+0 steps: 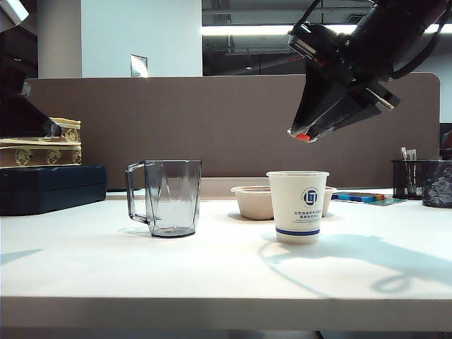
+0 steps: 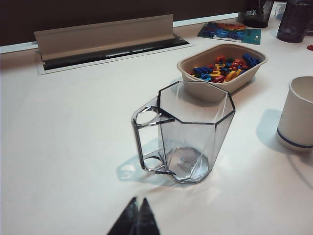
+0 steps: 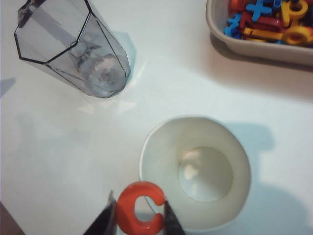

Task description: Pick up the letter "c" and put it in the paper cup.

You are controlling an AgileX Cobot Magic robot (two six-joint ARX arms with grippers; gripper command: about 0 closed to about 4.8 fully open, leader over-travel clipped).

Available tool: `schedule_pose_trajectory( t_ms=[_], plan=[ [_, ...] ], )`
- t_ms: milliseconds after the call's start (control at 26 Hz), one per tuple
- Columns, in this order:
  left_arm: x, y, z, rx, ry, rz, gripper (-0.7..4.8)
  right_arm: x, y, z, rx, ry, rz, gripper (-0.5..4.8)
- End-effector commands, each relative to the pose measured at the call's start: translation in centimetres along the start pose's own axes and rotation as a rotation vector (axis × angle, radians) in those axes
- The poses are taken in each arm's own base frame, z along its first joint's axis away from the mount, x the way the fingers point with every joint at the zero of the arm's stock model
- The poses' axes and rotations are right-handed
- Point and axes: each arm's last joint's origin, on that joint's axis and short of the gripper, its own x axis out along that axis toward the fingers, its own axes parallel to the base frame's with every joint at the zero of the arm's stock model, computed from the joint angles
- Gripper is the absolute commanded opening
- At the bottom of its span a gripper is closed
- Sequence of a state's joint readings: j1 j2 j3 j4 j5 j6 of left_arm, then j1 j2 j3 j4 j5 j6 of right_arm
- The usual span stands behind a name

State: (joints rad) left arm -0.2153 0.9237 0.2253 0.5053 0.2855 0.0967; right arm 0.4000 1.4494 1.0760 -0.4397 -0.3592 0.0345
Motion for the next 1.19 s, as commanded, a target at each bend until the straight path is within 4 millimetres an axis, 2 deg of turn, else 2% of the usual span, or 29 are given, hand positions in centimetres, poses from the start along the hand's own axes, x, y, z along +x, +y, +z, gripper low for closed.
schedule_pose_trajectory(
  t_ms=[38,346,423,615,1000,1077,1115,1192],
  plan=[
    [0.0,0.0,0.3,0.006,-0.02,-0.001,0.03,0.0,0.1,0.5,-0.026,-0.04,0.001,1.08],
    [0.0,0.0,0.3,0.006,-0.02,-0.001,0.03,1.2,-0.4,0.3,-0.02,-0.015,-0.002,1.08],
    [0.0,0.0,0.3,0.006,-0.02,-0.001,0.03,1.2,-0.4,0.4,-0.033,-0.022,-0.016,1.09],
    [0.0,0.0,0.3,0.006,-0.02,-0.001,0.03,1.2,-0.5,0.4,-0.047,-0.024,-0.025,1.53],
    [0.0,0.0,0.3,0.006,-0.02,-0.001,0.03,1.2,-0.5,0.5,-0.053,-0.034,-0.05,1.62],
    [0.0,0.0,0.3,0.006,-0.02,-0.002,0.03,1.3,-0.6,0.5,-0.052,-0.032,-0.07,2.09],
    [0.0,0.0,0.3,0.006,-0.02,-0.001,0.03,1.5,-0.7,0.4,-0.05,-0.028,-0.071,2.5],
    [0.0,0.0,0.3,0.006,-0.02,-0.001,0.03,1.7,-0.8,0.3,-0.046,-0.017,-0.071,2.76]
  ],
)
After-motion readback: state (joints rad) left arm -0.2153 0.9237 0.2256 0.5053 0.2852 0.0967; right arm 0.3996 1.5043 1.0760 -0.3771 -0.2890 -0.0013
